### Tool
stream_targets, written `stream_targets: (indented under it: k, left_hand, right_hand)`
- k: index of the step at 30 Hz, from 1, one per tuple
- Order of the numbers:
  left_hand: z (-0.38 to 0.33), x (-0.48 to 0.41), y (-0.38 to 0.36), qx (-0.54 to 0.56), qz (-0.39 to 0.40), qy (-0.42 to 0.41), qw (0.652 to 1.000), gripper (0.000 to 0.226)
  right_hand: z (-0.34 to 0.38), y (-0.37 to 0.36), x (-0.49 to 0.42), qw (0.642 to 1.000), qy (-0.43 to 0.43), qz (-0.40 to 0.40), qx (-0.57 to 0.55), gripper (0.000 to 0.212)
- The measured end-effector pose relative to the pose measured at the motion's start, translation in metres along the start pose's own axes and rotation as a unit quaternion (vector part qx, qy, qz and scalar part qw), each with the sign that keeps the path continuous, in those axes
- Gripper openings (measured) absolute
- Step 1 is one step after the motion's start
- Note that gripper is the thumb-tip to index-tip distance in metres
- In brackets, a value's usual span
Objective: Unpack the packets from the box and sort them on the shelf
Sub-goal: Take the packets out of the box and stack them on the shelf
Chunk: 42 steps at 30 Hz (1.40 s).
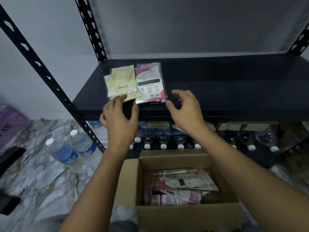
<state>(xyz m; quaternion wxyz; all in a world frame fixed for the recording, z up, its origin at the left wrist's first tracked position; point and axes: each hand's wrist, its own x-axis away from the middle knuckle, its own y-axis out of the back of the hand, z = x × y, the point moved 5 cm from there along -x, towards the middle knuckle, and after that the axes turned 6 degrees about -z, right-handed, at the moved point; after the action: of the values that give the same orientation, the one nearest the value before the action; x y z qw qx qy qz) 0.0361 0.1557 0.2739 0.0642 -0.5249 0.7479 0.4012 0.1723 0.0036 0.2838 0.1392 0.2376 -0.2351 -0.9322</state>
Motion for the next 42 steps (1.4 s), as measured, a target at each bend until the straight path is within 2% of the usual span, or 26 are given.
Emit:
stream_targets:
  k: [3, 7, 11, 14, 17, 21, 26, 33, 37, 42]
  left_hand:
    - [0.002, 0.051, -0.007, 0.049, 0.011, 0.028, 0.998, 0.034]
    - [0.028, 0.122, -0.043, 0.067, 0.13, 0.064, 0.987, 0.031]
    - [0.063, 0.18, -0.085, 0.01, 0.278, 0.067, 0.958, 0.038]
    - [0.083, 0.207, -0.107, -0.028, 0.35, 0.053, 0.935, 0.033]
    - [0.102, 0.227, -0.13, -0.087, 0.407, 0.031, 0.909, 0.041]
    - [0.117, 0.239, -0.165, -0.168, 0.444, 0.0, 0.88, 0.054]
    - [0.123, 0.246, -0.215, -0.217, 0.492, -0.044, 0.842, 0.07]
    - [0.123, 0.236, -0.251, -0.292, 0.442, -0.149, 0.835, 0.047]
    - [0.126, 0.238, -0.263, -0.287, 0.479, -0.192, 0.807, 0.049]
    - [0.125, 0.24, -0.263, -0.27, 0.49, -0.19, 0.807, 0.042]
  right_hand:
    - [-0.011, 0.014, 0.044, 0.999, 0.045, -0.026, 0.0, 0.036]
    - [-0.056, 0.013, 0.1, 1.0, -0.002, 0.008, 0.008, 0.032]
    - [-0.12, 0.008, 0.147, 0.99, -0.085, 0.097, 0.055, 0.033]
    - [-0.163, 0.01, 0.17, 0.982, -0.113, 0.125, 0.085, 0.027]
    - [-0.205, 0.011, 0.186, 0.968, -0.153, 0.15, 0.133, 0.026]
    - [-0.249, 0.009, 0.2, 0.951, -0.201, 0.168, 0.168, 0.028]
    - [-0.275, 0.003, 0.206, 0.943, -0.23, 0.166, 0.172, 0.029]
    - [-0.289, -0.006, 0.202, 0.949, -0.238, 0.138, 0.153, 0.025]
    - [-0.291, -0.007, 0.201, 0.953, -0.239, 0.12, 0.141, 0.022]
    - [-0.293, -0.004, 0.199, 0.957, -0.234, 0.102, 0.135, 0.02]
